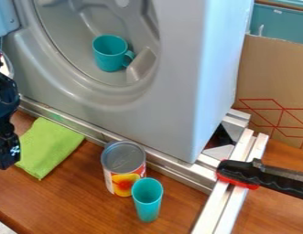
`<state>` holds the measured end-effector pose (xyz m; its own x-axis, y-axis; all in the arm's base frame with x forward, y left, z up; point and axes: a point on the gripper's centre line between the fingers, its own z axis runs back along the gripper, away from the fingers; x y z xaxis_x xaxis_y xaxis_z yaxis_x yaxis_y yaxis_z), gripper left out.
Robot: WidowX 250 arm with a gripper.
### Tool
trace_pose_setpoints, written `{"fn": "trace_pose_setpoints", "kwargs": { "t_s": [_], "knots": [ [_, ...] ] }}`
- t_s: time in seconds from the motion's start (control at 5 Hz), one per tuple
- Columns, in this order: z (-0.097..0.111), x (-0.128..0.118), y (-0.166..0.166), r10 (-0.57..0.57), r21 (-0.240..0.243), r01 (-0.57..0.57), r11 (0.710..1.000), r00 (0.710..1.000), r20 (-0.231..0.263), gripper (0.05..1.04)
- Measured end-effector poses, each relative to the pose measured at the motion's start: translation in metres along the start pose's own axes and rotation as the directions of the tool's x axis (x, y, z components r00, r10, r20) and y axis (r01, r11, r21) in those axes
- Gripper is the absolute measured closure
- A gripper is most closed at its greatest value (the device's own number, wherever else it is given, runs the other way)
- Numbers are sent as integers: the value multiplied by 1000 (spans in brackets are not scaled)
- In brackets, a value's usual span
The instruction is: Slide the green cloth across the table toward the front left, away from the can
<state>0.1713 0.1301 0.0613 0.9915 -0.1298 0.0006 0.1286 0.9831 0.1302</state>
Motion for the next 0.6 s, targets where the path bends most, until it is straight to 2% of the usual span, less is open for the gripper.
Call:
{"fn": "trace_pose_setpoints", "kwargs": {
  "t_s": [0.2, 0.4, 0.6],
  "knots": [
    [-3, -1, -2, -2, -10, 2, 1000, 1000, -11, 83],
    [-5, 11, 8, -19, 16, 19, 1000, 999, 26, 82],
    [-12, 25, 15, -48, 44, 44, 998, 995, 87, 82]
  ]
}}
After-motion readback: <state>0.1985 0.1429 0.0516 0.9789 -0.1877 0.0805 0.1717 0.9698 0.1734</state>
